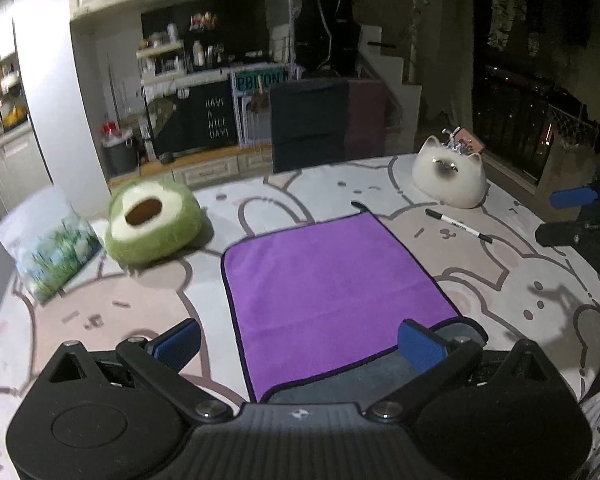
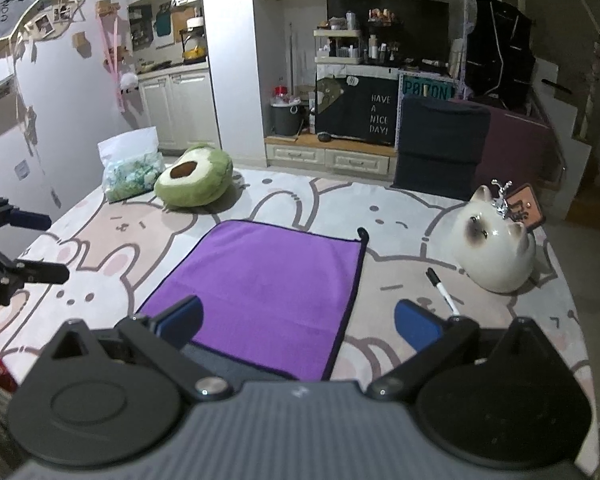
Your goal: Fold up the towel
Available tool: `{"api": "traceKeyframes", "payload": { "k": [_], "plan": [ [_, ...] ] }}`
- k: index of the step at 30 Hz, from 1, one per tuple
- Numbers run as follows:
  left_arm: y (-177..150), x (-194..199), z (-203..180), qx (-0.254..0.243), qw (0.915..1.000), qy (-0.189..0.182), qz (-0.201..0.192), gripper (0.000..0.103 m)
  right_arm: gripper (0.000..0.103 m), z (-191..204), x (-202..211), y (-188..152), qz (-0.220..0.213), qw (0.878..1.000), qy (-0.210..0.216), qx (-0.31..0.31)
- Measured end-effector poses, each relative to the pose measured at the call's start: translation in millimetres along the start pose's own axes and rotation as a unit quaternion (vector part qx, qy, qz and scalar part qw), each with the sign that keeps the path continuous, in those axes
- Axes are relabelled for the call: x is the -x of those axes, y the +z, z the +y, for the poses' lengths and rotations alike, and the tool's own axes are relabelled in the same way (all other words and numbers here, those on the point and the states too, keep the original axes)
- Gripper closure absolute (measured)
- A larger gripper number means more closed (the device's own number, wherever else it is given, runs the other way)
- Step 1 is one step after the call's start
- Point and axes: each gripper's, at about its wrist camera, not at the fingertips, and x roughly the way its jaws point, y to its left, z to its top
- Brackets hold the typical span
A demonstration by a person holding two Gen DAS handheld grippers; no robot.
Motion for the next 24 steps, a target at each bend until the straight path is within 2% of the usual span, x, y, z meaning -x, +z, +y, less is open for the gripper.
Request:
{"api": "traceKeyframes", "payload": {
  "k": [5,9,15,17,20,24],
  "plan": [
    [-19.3,-34.6,12.8,0.015,0.9994,0.007,0.031,0.001,0.0,0.6,-26.5,-16.2,0.017,1.0,0.003,0.024],
    [-38.9,-56.2,23.3,0.031,0.9975,-0.005,0.063,0.003,0.0,0.8,-46.5,-35.0,0.03,0.999,0.012,0.027],
    [-66.5,-83.5,41.0,0.088,0.9881,-0.03,0.122,0.009,0.0,3.8,-71.2,-59.6,0.06,0.998,0.022,0.027],
    [-71.9,-90.3,42.9,0.089,0.9862,-0.035,0.135,0.016,0.0,0.8,-79.4,-64.8,0.078,0.996,0.025,0.017],
    [-77.6,-98.8,46.9,0.1,0.9822,-0.042,0.154,0.016,0.0,-10.4,-90.5,-68.9,0.101,0.994,0.038,-0.019],
    [-80.3,-102.2,46.3,0.092,0.9829,-0.047,0.152,0.016,0.0,-28.2,-98.1,-76.3,0.106,0.991,0.064,-0.053]
  ]
}}
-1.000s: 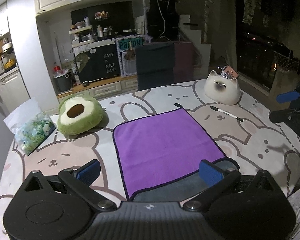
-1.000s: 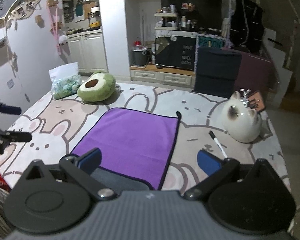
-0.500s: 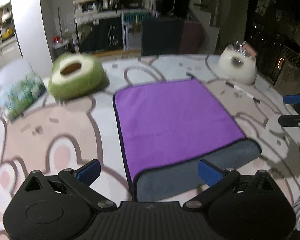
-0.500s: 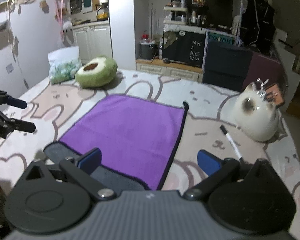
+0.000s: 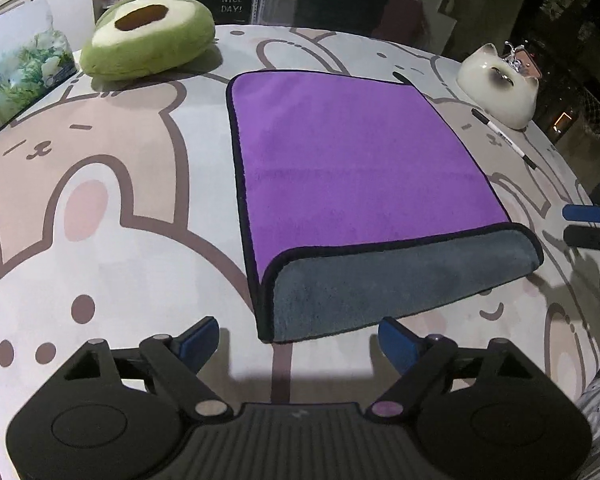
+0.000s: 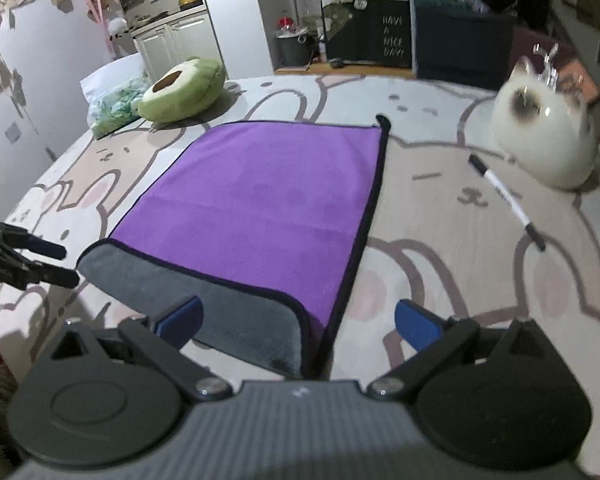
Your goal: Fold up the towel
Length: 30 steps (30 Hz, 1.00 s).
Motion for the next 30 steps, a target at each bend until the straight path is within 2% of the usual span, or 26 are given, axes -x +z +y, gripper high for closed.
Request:
{"api": "traceKeyframes", "payload": {
  "k": [3,6,7,9,10,11,13,15,17,18,19,22,30],
  "plan": [
    [1.8,-2.2,0.7,-0.002,1.0,-0.005,-0.005,0.017,0.0,-8.9,-2.5,-3.6,-0.008,1.0,0.023,-0.015],
    [3.9,-5.2,3.2,0.0,0.9998,-0.02,-0.006,0.03,0.0,-12.8,-8.1,-4.5,0.005,0.999,0.036,-0.024],
    [5.0,-7.4,6.2,0.009,0.9995,-0.029,-0.002,0.035,0.004,-13.6,-10.0,-4.2,0.01,0.999,0.043,-0.029],
    [6.9,-11.2,9.6,0.02,0.9991,-0.039,0.004,0.043,0.016,-14.2,-17.1,-0.3,0.028,0.997,0.056,-0.036],
    [8.1,-13.0,10.6,0.022,0.999,-0.039,0.006,0.047,0.026,-13.8,-21.0,0.7,0.039,0.997,0.061,-0.038],
    [9.0,-14.6,11.8,0.024,0.999,-0.038,0.008,0.051,0.033,-12.3,-24.6,0.9,0.048,0.996,0.061,-0.038],
    [10.1,-16.5,14.5,0.03,0.9987,-0.04,0.009,0.056,0.042,-6.8,-31.4,-1.0,0.064,0.996,0.055,-0.033],
    [11.0,-15.9,16.2,0.032,0.9986,-0.041,0.006,0.065,0.056,-3.3,-38.4,-3.4,0.082,0.995,0.053,-0.03],
    [11.7,-15.3,18.7,0.035,0.9986,-0.038,0.006,0.088,0.073,-0.8,-42.7,-6.0,0.093,0.994,0.048,-0.024],
    [12.0,-15.5,19.8,0.037,0.9987,-0.035,0.006,0.093,0.077,0.5,-44.4,-7.4,0.094,0.994,0.047,-0.018],
    [11.8,-15.9,21.4,0.039,0.9986,-0.033,0.007,0.095,0.085,2.2,-44.3,-8.4,0.095,0.994,0.047,-0.013],
    [11.2,-15.6,22.7,0.039,0.9986,-0.036,0.006,0.097,0.096,4.0,-43.9,-9.7,0.09,0.995,0.039,-0.007],
    [18.2,-1.7,16.5,0.025,0.999,-0.033,-0.017,0.099,0.098,2.6,-34.4,-4.3,0.086,0.996,0.038,-0.004]
  ]
}}
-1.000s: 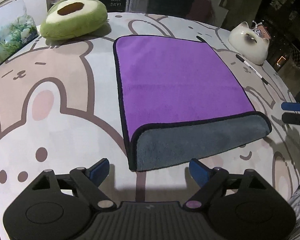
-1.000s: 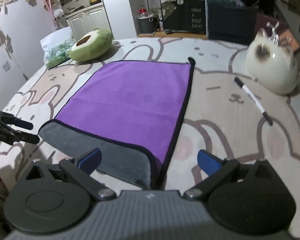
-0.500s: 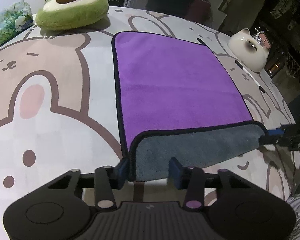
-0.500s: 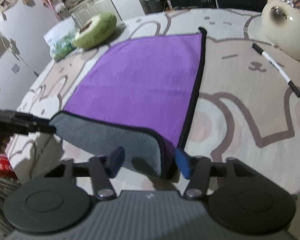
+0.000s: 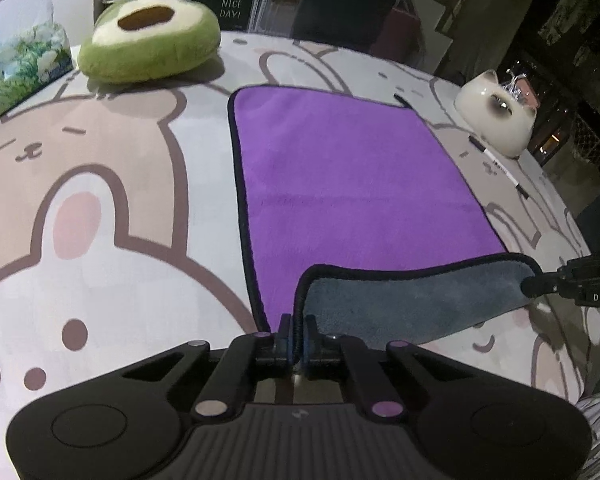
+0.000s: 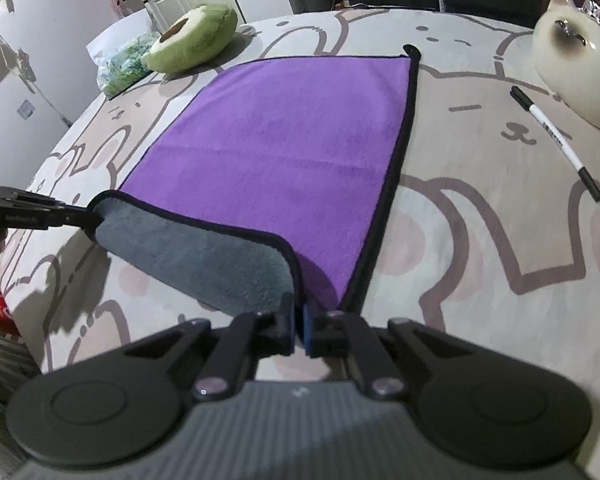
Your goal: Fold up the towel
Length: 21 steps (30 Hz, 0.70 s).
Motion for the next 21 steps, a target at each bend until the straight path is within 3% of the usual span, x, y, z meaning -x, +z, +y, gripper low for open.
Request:
{"api": "traceKeyframes", "payload": {
  "k": [12,21],
  "plan": [
    [28.4,16.8,-3.4,0.001,0.9996,-0.004,-0.026,0.099,0.098,10.1,31.9,21.4,-0.033,0.999,-0.006,0.035],
    [67.1,31.1,-0.8,-0.002,0.9978,0.004,-0.066,0.099,0.098,0.6,50.1,64.7,-0.081,0.996,-0.01,0.027]
  ]
}}
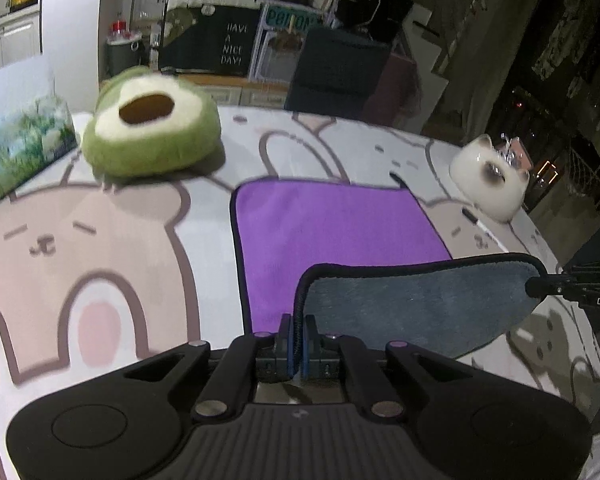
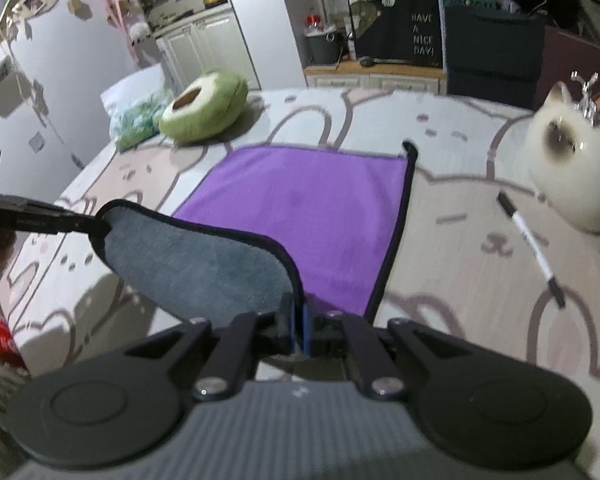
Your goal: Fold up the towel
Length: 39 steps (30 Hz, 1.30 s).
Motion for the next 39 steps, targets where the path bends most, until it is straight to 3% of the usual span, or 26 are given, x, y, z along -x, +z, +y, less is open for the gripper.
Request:
{"api": "traceKeyframes", "payload": {
  "k": [12,17,39],
  "plan": [
    [51.3,-11.4,0.0,-0.014,0.999,0.021,-0.036,0.099,0.098,-10.4,-5.6,55.3,-0.037,0.999,-0.022,0.012],
    [73.4,-30.7,7.1,0.004,0.9989,0.026,-0.039,0.099,0.098,-19.1,-20.2,73.3,-0.046,0.998,-0.03,0.005],
    [126.9,-121.5,14.1,-0.003,0.995,0.094,-0.032,0.099,0.098,-54.2,-106.9,127.1,-0.021,0.996,-0.083,-0.007]
  ]
}}
